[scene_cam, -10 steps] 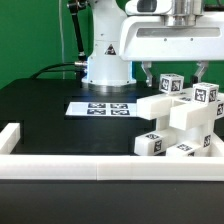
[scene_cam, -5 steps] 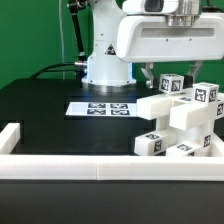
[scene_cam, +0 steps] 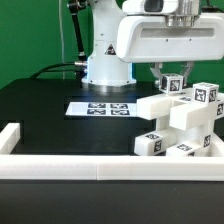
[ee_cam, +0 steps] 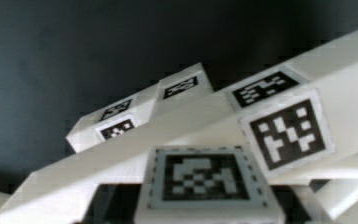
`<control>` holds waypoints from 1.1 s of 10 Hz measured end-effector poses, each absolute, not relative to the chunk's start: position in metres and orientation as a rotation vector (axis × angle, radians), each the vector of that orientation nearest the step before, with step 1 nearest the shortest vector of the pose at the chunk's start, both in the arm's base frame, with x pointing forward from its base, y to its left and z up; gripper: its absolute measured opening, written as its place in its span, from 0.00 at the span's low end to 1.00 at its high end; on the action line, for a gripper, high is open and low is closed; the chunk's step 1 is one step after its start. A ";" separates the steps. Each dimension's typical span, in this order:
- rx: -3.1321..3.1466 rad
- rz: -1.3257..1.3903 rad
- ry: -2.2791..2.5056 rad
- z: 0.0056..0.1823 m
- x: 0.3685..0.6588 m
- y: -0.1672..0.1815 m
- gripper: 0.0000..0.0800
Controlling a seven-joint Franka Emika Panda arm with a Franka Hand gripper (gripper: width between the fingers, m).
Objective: Assemble chair
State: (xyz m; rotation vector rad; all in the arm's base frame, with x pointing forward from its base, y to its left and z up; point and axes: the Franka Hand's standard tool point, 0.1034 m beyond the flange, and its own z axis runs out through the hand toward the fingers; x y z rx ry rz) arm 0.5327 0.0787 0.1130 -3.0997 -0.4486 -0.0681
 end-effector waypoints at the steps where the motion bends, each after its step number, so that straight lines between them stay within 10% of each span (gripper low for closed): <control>1: -3.101 -0.068 -0.436 0.113 0.533 0.079 0.34; 11: -2.966 -0.085 0.889 0.112 0.535 0.079 0.34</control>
Offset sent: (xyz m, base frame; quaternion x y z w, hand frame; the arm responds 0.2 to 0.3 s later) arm -0.0058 -0.0091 -0.0078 -0.0027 0.0174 0.1654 0.9861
